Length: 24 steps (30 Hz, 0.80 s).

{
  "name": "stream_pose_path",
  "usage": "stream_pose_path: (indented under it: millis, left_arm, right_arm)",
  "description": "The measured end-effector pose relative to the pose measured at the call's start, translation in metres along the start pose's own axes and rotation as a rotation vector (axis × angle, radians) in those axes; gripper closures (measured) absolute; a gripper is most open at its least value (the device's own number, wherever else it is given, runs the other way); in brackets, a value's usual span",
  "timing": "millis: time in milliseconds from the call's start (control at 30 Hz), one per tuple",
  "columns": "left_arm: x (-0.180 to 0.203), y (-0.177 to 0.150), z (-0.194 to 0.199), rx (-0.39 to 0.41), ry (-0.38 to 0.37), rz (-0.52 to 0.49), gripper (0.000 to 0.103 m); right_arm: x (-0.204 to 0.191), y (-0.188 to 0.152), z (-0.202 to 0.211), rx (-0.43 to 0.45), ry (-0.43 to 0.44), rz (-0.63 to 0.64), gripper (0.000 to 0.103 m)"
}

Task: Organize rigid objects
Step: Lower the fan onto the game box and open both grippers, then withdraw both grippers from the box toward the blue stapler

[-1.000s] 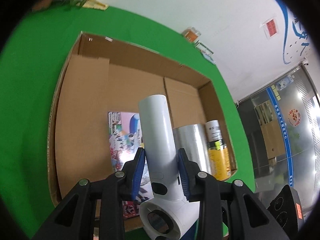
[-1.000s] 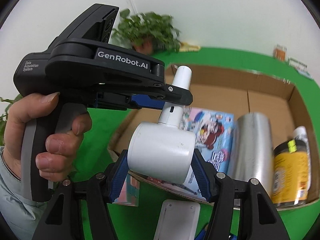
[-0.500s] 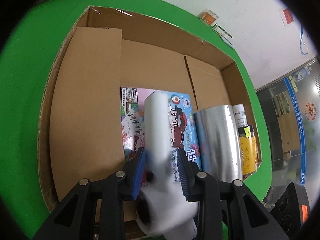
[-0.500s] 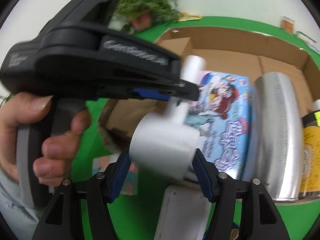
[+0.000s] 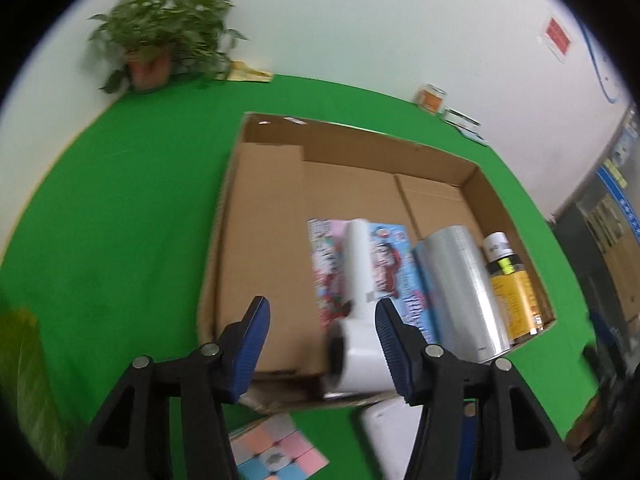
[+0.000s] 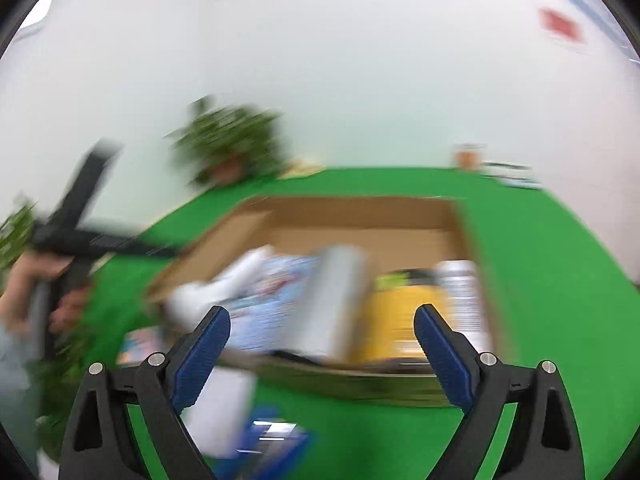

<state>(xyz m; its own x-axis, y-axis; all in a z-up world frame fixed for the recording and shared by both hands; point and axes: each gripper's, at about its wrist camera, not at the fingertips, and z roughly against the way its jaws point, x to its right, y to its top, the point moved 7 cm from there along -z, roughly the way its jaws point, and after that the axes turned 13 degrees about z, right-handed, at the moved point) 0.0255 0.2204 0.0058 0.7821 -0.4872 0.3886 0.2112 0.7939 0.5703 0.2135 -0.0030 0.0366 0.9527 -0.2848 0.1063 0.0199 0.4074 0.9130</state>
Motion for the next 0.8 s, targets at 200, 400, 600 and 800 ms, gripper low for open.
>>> stream_pose_path:
  millis: [200, 400, 600, 800]
  left_arm:
    - [-0.032, -0.03, -0.013, -0.057, 0.027, 0.066, 0.071]
    - [-0.022, -0.042, -0.02, -0.099, 0.049, 0.055, 0.082]
    - [-0.021, -0.048, -0.018, -0.114, 0.056, 0.086, 0.083]
    - [-0.011, -0.046, -0.008, -0.064, 0.051, 0.06, 0.082]
  right_arm:
    - [0.129, -0.041, 0.043, -0.149, -0.19, -0.204, 0.02]
    - [0.158, -0.082, 0.01, -0.266, -0.132, -0.253, 0.06]
    - [0.16, -0.102, -0.025, -0.373, -0.143, -0.224, 0.099]
    - [0.148, -0.058, 0.008, -0.207, -0.134, -0.154, 0.051]
